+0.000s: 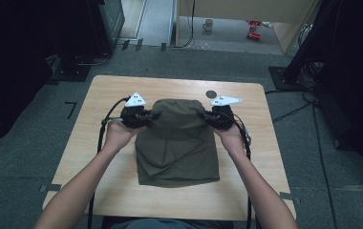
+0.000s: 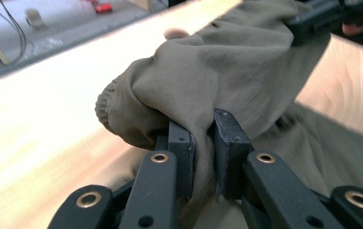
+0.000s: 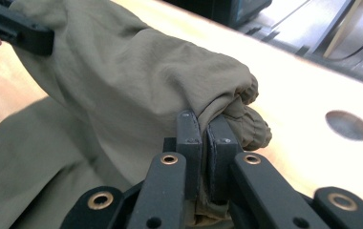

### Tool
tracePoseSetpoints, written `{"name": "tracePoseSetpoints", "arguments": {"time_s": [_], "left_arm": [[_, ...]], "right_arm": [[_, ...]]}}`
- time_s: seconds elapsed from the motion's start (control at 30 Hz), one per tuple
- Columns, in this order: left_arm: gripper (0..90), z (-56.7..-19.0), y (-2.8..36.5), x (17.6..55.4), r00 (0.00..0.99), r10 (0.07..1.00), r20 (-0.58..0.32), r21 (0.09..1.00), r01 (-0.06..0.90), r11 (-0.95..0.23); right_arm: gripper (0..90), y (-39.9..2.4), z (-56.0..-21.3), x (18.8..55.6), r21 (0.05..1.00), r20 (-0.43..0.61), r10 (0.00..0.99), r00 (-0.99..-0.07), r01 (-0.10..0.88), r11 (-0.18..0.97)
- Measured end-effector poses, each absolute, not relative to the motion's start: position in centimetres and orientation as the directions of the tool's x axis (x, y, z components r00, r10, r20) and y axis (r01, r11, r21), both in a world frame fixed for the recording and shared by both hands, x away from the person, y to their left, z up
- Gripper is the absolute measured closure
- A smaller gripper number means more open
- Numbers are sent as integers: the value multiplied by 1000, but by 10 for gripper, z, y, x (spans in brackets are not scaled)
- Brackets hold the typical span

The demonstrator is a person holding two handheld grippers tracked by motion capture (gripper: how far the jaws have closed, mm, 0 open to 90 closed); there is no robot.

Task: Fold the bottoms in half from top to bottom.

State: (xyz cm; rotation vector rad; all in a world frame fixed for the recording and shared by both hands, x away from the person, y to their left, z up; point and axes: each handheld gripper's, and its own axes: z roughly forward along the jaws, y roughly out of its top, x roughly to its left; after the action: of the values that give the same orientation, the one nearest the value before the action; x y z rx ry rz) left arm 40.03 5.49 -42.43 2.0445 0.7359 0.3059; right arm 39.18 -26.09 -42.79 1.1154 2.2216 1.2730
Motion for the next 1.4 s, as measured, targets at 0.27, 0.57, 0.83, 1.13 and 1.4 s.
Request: {"name": "tracePoseSetpoints", "arguments": {"time_s": [0.27, 0.57, 0.83, 1.13, 1.4], "left_arm": [[799, -464, 60, 366, 805, 571, -160, 776, 460, -432], [789, -499, 61, 370, 791, 563, -238, 692, 545, -474], [783, -505, 59, 389, 787, 589, -180, 708, 520, -479], [721, -507, 63, 398, 768, 591, -248, 701, 563, -437], [588, -483, 70, 399, 771, 582, -257, 712, 558, -426]], "right_arm": [[855, -263, -464, 359, 793, 127, 740, -660, 515, 324], [839, -259, -495, 348, 743, 151, 745, -649, 572, 348], [838, -254, -507, 354, 737, 110, 754, -647, 562, 375], [760, -255, -508, 364, 726, 133, 773, -621, 592, 350], [629, -272, -490, 359, 734, 199, 790, -579, 623, 271]]}}
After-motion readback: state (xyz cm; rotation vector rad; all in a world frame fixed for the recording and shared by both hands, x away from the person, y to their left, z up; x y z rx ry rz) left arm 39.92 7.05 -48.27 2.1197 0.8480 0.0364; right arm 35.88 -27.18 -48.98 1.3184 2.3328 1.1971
